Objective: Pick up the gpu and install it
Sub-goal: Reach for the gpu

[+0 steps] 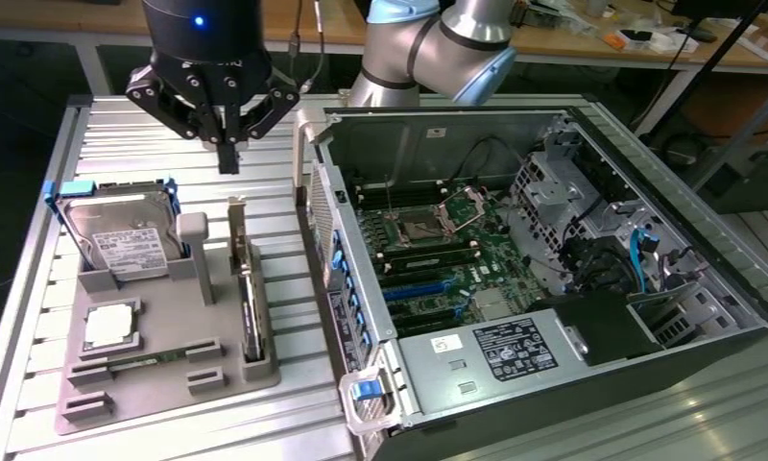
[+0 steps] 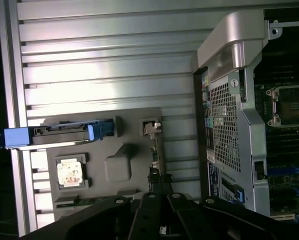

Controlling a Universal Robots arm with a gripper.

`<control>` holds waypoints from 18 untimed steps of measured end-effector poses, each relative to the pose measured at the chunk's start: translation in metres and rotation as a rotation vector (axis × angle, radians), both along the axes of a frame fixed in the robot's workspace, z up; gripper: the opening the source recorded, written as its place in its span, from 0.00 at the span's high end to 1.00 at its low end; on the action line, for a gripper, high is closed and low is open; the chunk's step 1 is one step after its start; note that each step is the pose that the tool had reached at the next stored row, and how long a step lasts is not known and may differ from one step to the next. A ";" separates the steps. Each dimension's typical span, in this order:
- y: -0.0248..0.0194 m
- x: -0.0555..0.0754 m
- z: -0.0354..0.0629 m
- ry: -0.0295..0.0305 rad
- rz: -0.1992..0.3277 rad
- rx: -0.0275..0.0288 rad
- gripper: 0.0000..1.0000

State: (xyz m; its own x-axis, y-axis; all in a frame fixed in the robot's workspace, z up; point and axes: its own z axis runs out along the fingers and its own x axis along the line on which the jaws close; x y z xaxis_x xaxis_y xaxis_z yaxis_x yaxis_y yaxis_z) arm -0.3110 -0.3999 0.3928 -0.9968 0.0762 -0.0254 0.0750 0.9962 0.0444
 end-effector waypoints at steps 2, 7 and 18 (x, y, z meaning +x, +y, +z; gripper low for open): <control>0.0000 -0.001 0.0000 0.0000 0.000 0.0000 0.89; 0.0000 -0.004 0.0000 -0.0001 0.000 0.0000 0.89; 0.0000 -0.011 0.0000 -0.0001 0.000 0.0000 0.89</control>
